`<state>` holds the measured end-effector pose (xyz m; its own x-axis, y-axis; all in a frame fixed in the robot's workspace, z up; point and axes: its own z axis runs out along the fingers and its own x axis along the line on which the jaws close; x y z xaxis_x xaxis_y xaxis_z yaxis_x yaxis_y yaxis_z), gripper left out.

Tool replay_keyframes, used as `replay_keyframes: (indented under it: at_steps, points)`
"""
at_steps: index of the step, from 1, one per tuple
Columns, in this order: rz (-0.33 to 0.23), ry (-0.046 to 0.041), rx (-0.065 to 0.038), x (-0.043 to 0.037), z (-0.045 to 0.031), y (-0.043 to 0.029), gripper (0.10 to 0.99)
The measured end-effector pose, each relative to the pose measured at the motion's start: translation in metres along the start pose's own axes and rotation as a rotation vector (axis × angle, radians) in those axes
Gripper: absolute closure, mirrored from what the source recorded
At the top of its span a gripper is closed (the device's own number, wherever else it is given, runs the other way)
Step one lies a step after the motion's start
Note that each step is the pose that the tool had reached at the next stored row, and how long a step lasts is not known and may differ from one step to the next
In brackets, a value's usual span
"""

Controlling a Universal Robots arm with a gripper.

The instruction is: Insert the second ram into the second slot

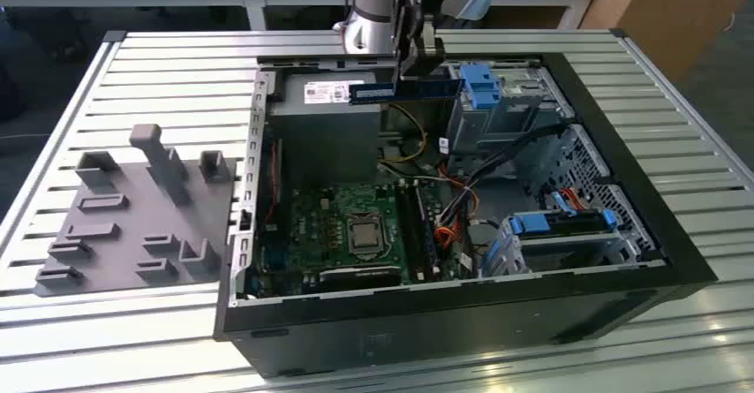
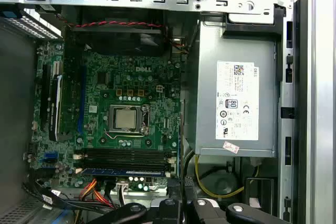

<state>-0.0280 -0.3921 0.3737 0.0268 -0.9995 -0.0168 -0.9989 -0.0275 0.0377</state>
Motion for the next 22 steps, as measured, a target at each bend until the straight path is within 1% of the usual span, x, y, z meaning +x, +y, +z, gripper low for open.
replay_keyframes:
  at_steps: [13,15,22]
  points:
    - [0.0,0.0,0.0,0.0023,-0.0001,0.0001,0.949]
    - [0.0,0.0014,0.0,0.004,-0.0001,0.0001,0.949]
    - [0.0,0.0015,0.0,0.0051,-0.0001,0.0001,0.949]
